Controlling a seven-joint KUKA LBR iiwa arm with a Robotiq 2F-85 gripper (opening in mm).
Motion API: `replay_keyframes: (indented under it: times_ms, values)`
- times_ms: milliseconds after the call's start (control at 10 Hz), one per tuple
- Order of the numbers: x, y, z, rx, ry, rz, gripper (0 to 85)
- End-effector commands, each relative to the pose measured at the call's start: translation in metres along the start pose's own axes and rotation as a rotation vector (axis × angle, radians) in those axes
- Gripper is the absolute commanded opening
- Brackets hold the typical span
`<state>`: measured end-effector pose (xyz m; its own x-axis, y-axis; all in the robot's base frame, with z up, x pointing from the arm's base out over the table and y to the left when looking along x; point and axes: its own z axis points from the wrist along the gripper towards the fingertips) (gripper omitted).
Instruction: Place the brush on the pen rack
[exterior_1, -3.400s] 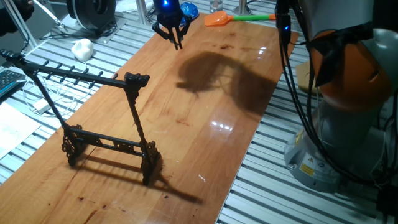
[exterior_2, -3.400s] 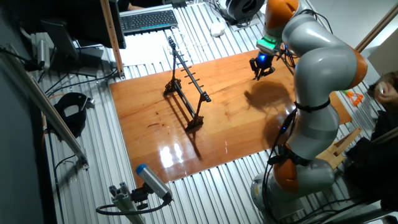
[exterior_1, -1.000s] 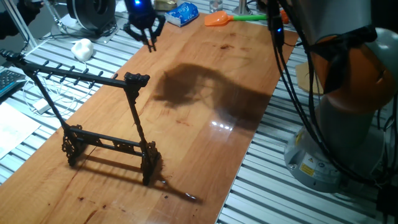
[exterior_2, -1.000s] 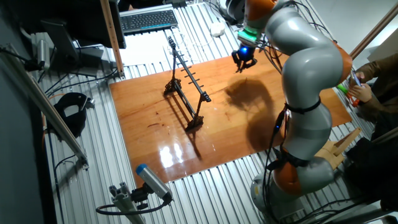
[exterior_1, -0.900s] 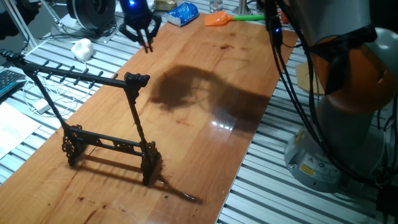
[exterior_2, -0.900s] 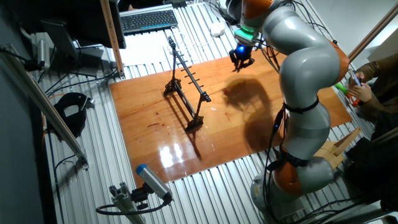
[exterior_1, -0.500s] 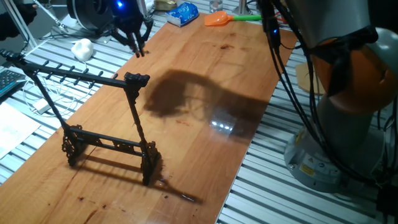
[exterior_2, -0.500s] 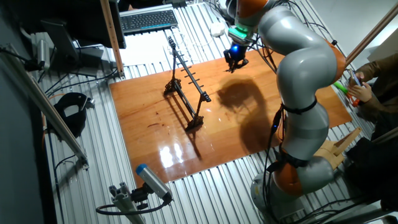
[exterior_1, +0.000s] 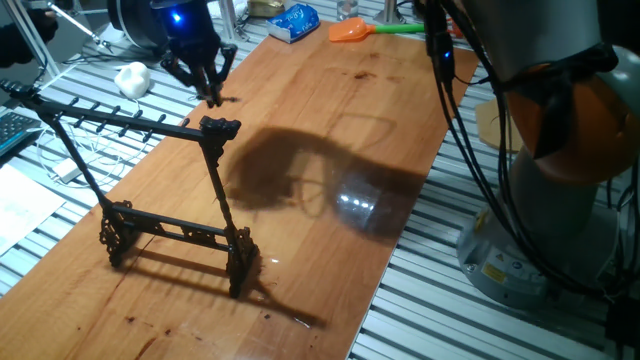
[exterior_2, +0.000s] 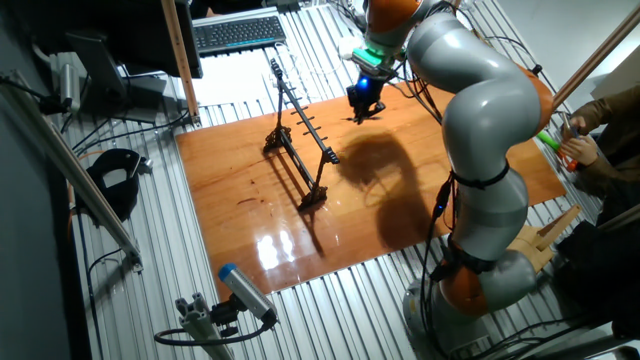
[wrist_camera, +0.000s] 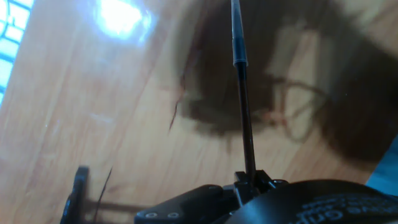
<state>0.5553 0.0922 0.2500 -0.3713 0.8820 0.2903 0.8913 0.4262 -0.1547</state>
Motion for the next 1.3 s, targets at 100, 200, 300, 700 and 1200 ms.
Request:
replay_keyframes:
  times_ms: [100, 200, 300, 700, 1200]
  values:
    - [0.046, 0.016, 0.009, -0.003, 0.009, 0.017, 0.0]
    - [0.048, 0.015, 0.011, -0.004, 0.013, 0.019, 0.0]
    - [0.048, 0.015, 0.011, -0.007, 0.03, 0.03, 0.0]
    - [0.048, 0.013, 0.007, -0.012, 0.088, 0.059, 0.0]
    - [0.052, 0.007, -0.003, -0.009, 0.11, 0.072, 0.0]
